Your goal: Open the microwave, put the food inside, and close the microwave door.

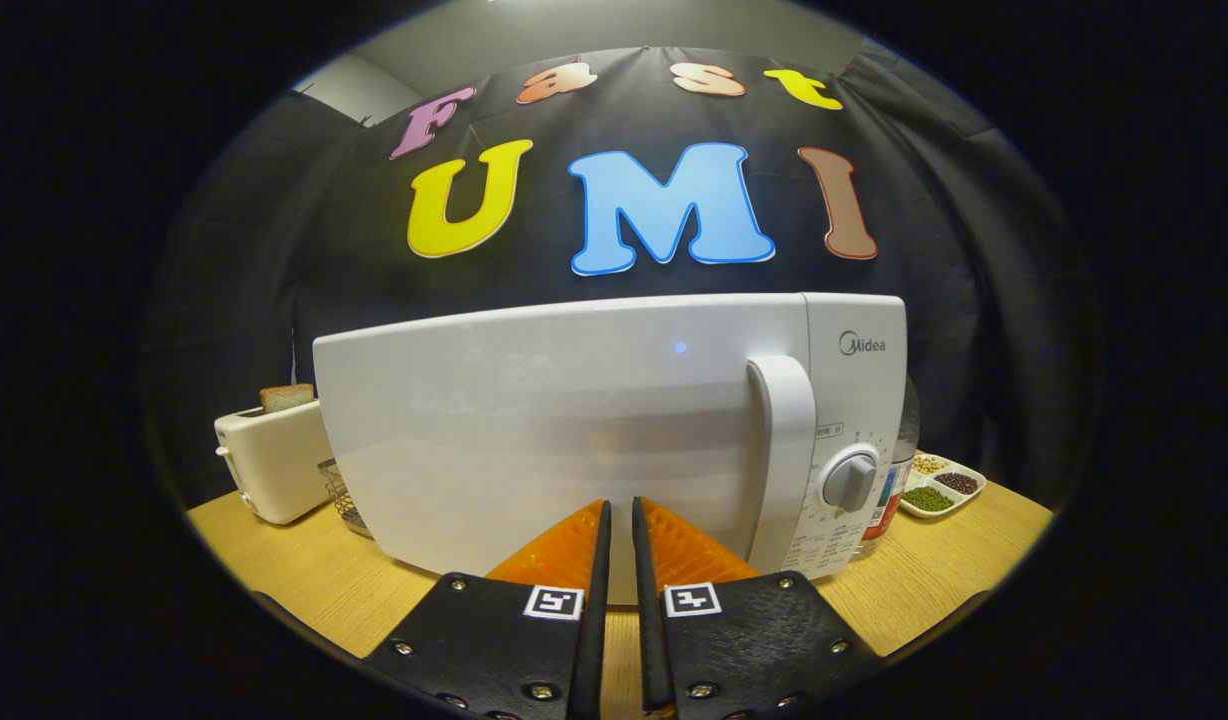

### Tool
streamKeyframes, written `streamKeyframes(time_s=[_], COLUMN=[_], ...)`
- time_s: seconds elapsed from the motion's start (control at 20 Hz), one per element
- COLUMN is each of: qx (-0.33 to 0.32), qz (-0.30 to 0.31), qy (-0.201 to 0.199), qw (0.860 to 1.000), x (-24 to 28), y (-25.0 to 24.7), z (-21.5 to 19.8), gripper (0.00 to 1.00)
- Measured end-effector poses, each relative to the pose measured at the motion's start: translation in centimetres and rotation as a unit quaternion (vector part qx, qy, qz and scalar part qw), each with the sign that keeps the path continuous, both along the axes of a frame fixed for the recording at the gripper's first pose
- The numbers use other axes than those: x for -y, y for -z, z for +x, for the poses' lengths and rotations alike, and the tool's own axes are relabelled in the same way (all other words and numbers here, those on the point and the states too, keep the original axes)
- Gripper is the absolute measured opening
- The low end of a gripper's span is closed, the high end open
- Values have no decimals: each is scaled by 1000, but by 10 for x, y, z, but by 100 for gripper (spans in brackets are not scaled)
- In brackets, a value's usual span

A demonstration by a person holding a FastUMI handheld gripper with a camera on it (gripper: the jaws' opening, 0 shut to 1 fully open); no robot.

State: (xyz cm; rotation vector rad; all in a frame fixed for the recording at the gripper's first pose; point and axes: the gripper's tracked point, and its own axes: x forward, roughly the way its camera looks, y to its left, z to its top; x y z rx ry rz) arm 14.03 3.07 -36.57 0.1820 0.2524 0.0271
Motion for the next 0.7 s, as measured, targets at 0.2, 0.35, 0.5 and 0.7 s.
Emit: streamKeyframes(time_s=[0.2,0.35,0.5,0.7], qx=[16,68,105,140], qz=[-15,-32,-30,-37], qy=[-6,-16,-24,-21], qw=[1000,997,994,989], x=[-5,-13,-18,-20], y=[-47,-112,-165,-231], z=[-19,-49,-80,-114], gripper=[15,15,15,15])
